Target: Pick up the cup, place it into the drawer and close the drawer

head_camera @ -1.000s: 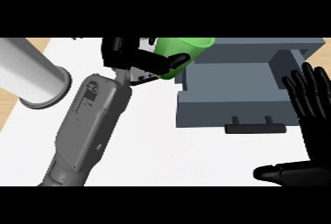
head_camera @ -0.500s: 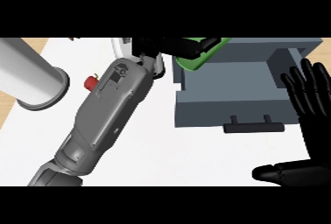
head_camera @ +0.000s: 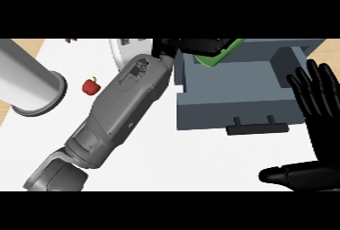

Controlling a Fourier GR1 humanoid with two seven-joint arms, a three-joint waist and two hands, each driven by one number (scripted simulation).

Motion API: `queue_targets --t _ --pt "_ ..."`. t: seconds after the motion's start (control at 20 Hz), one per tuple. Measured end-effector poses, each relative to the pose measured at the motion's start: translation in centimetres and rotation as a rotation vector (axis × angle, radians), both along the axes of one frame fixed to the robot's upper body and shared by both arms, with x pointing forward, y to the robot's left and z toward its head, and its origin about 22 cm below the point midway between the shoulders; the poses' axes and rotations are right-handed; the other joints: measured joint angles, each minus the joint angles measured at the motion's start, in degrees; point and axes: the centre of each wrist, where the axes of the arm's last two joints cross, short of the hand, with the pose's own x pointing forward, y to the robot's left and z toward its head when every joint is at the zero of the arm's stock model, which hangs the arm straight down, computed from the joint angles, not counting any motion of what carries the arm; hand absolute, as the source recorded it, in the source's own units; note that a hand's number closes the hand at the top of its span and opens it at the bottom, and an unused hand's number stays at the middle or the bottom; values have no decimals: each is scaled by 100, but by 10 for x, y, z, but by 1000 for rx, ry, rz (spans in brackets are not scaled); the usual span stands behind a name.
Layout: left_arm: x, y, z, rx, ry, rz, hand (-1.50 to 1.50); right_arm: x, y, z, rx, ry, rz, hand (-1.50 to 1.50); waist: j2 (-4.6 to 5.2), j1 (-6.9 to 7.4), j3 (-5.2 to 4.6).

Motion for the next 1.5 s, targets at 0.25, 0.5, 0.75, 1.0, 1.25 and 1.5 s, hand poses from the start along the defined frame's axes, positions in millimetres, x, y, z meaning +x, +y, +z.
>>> queue_targets --t 0.25,0.5,0.75,1.0,1.25,1.5 --pt "3 -4 -11 55 24 -3 150 6 4 -2 3 -9 16 -150 25 -73 2" --pt "2 -9 -19 114 32 5 150 7 4 -1 6 -20 29 -150 40 -168 3" --pt "4 -12 -20 196 33 22 150 7 7 0 9 -22 47 -150 74 -284 5" --pt "1 -14 -29 273 36 46 -150 8 12 2 10 -32 67 -150 86 -349 8" --pt "-2 -19 -27 239 41 34 -150 9 12 6 29 -39 86 -150 89 -371 6" --pt "-4 -21 -24 140 17 -7 -150 8 8 6 62 -27 114 -150 76 -307 3"
